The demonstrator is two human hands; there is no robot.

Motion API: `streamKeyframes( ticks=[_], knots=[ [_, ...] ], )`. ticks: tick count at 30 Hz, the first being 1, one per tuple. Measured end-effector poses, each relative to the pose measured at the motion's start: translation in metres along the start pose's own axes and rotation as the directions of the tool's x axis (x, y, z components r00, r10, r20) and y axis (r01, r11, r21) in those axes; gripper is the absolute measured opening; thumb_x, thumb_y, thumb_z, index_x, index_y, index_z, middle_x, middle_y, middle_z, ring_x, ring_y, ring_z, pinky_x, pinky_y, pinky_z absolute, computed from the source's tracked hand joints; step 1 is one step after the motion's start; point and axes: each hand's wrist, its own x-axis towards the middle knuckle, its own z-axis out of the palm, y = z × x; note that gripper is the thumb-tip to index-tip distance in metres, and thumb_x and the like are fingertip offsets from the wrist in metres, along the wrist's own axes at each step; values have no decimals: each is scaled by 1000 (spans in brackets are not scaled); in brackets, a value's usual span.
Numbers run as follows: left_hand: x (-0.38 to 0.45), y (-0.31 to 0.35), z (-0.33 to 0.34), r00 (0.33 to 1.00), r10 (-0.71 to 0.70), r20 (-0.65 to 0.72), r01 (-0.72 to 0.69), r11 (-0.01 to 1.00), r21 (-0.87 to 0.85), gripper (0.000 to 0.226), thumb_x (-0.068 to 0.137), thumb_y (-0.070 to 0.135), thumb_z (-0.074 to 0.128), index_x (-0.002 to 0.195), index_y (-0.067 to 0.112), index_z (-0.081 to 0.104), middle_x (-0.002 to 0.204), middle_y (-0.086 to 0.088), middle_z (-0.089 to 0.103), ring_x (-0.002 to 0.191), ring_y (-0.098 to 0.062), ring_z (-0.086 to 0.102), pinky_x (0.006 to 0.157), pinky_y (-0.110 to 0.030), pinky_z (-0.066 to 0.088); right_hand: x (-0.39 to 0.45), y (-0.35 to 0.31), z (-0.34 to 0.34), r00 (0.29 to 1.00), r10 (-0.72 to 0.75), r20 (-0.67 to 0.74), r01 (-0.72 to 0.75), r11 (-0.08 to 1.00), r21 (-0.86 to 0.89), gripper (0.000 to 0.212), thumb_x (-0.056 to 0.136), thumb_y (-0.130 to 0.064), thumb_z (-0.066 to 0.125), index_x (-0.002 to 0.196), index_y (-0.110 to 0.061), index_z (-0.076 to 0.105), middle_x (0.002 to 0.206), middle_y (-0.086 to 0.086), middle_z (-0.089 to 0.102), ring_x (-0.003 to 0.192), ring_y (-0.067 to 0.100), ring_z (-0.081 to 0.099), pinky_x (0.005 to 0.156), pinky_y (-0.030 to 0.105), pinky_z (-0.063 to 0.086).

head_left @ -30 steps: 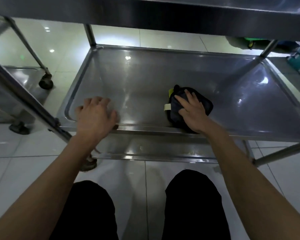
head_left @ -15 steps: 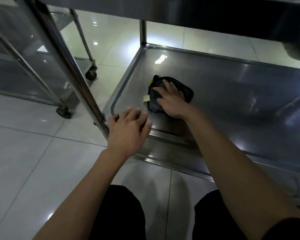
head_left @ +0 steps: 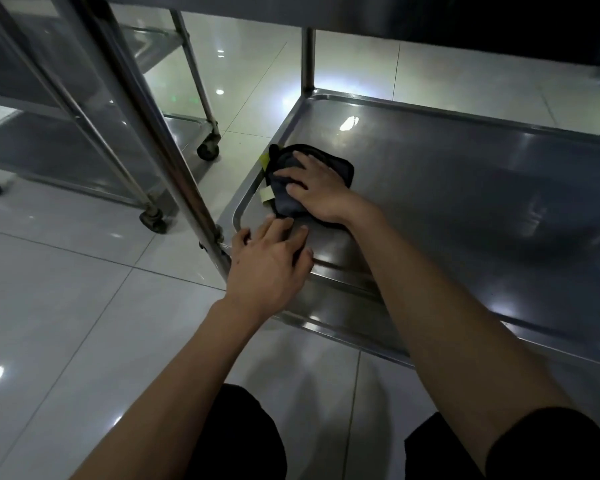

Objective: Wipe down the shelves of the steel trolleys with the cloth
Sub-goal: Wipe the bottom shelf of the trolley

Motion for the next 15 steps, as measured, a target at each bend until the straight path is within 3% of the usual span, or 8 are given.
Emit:
streamKeyframes(
  ticks=[10, 15],
  knots=[
    [9, 25, -3, 998, -49, -29, 47, 996, -72, 31, 90, 33, 54, 114, 22, 70, 127, -2, 60, 123, -27, 52, 104, -52, 35, -115, 98, -38, 964, 224, -143, -231, 973, -32, 43, 100, -41, 37, 143, -44, 43, 165, -2, 11, 151, 25, 10, 121, 51, 14],
    [25, 116, 0, 984, 175, 14, -170, 971, -170, 30, 90, 34, 52, 113, 23, 69, 122, -1, 62, 113, -28, 55, 94, -44, 43, -195, 144, -57, 915, 329, -233, -340, 941, -8, 42, 102, -36, 39, 144, -40, 44, 165, 2, 13, 151, 28, 11, 122, 44, 14]
  ],
)
